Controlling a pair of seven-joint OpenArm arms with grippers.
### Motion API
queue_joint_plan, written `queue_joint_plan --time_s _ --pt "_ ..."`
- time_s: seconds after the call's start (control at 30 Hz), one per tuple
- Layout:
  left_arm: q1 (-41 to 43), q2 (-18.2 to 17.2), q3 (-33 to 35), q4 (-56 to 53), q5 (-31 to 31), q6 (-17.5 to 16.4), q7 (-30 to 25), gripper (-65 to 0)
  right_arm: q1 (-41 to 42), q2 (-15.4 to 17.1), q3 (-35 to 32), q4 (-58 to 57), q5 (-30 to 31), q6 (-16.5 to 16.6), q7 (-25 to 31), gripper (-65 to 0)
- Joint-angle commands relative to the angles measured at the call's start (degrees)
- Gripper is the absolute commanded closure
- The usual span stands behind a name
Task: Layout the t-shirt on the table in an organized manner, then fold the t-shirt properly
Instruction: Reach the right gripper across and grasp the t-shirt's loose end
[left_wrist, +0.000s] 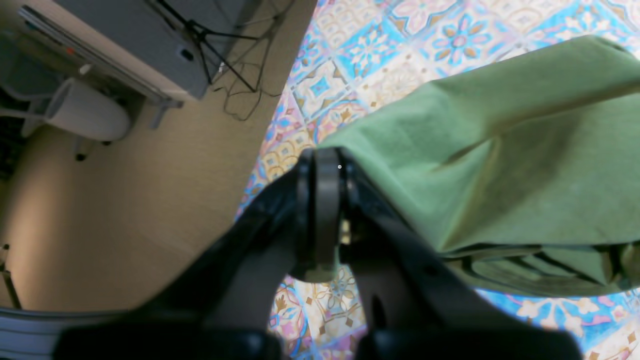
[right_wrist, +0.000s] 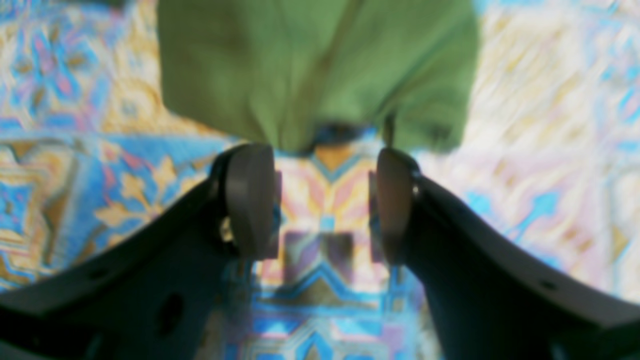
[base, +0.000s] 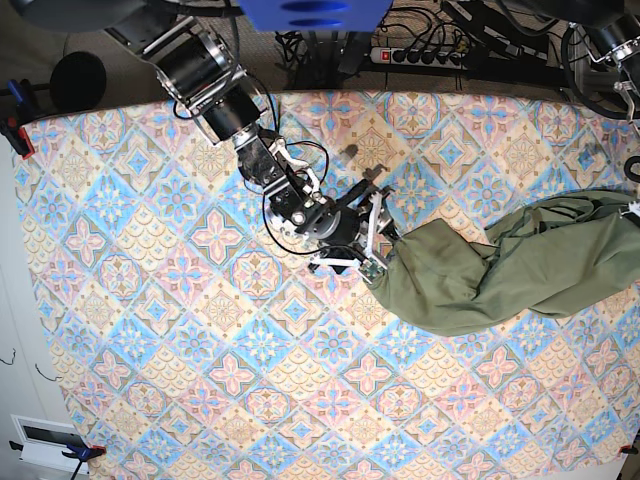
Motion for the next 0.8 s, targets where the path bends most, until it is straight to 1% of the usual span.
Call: queue_joint_plan --time_s 0.0,0.1,0.27,0.37,0.67,0.77 --pt "-0.4 -1.3 -0.6 0.8 0.0 0.6 -1.3 0.0 1.7 -1.1 0.5 0.9 0.5 0.3 2.4 -31.5" --pt "-0.4 -1.3 -0.6 0.8 0.0 0.6 -1.3 0.0 1.7 -1.6 0.9 0.6 0.5 0.3 2.7 -31.5" --pt "-0.4 -1.3 -0.7 0.8 -0.1 0.6 -1.3 0.0 1.7 -4.1 0.9 -1.5 0.5 0.3 2.9 -31.5" --pt "-0.4 -1.3 -0.7 0.8 -0.1 0.6 -1.3 0.0 1.7 -5.1 0.9 -3.0 0.5 0.3 3.1 -31.5" --pt "-0.4 -1.3 -0.8 0.7 -0.2 0.6 -1.3 0.0 1.7 -5.6 0.9 -8.9 0.5 0.3 7.8 -31.4" --pt "-0.4 -1.3 -0.8 0.7 -0.2 0.6 -1.3 0.0 1.8 -5.6 2.3 -11.1 0.5 0.3 9.6 -31.3"
